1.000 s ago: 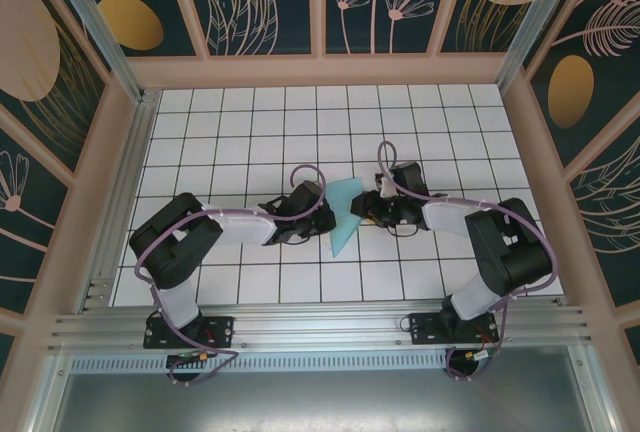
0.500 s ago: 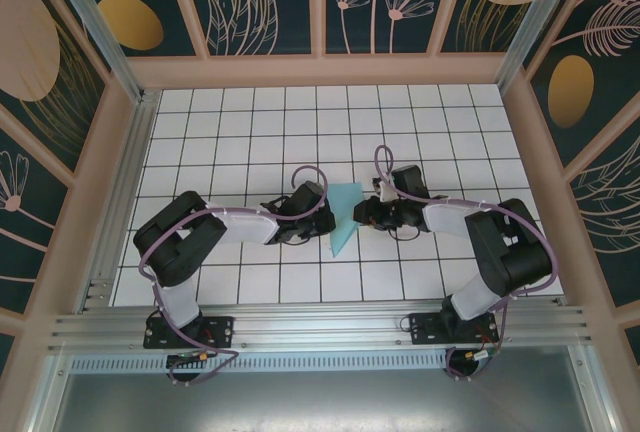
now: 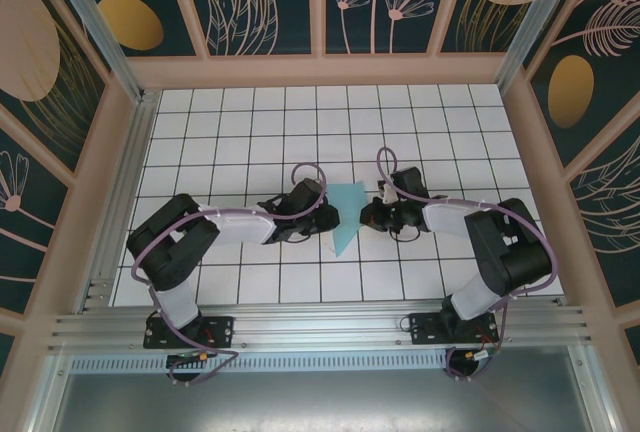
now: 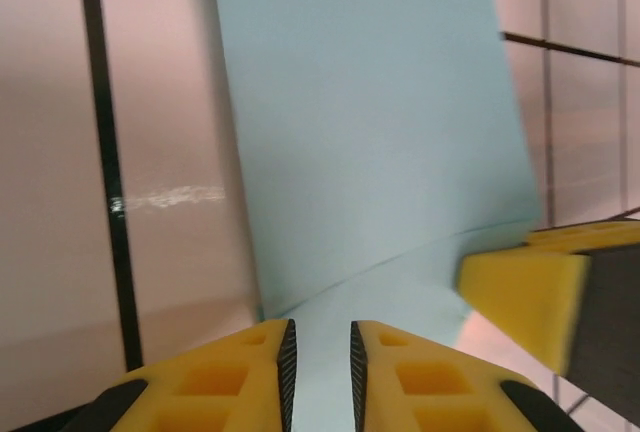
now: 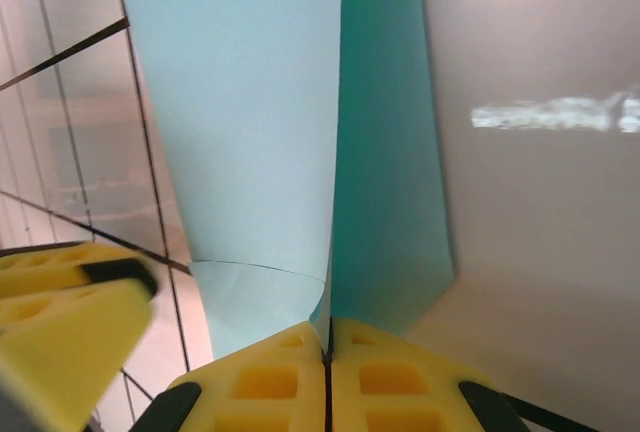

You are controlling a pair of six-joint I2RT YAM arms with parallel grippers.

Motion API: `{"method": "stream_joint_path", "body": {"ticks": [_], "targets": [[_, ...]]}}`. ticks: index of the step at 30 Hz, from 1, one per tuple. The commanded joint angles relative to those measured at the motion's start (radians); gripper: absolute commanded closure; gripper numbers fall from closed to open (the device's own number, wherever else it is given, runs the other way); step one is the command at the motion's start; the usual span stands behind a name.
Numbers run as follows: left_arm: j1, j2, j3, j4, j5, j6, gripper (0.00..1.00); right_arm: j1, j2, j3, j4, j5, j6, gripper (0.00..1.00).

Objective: Fold a paper plane with a square sheet of paper (pick it up from the middle)
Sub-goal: Fourth fold the wing at the center of the table.

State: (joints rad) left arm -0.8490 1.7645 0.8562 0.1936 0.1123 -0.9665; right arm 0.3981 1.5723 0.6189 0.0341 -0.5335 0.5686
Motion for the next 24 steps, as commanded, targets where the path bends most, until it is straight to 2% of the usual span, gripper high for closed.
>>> {"method": "stream_joint_path", "body": {"ticks": [1, 9, 18, 24], "targets": [[0.007, -0.042, -0.036, 0.096, 0.068, -0.013, 0.73, 0.000, 0.003, 0.036, -0.070, 0.087, 0.037, 0.91], [0.002, 0.002, -0.040, 0.172, 0.153, -0.039, 0.75, 0.013, 0.005, 0.067, -0.093, 0.116, 0.074, 0.90], [0.004, 0.062, 0.035, 0.024, 0.032, -0.020, 0.89, 0.016, 0.017, 0.076, -0.105, 0.109, 0.059, 0.90], [0.008, 0.083, 0.063, -0.017, -0.016, -0.017, 0.94, 0.016, 0.018, 0.079, -0.109, 0.106, 0.052, 0.90]]}}
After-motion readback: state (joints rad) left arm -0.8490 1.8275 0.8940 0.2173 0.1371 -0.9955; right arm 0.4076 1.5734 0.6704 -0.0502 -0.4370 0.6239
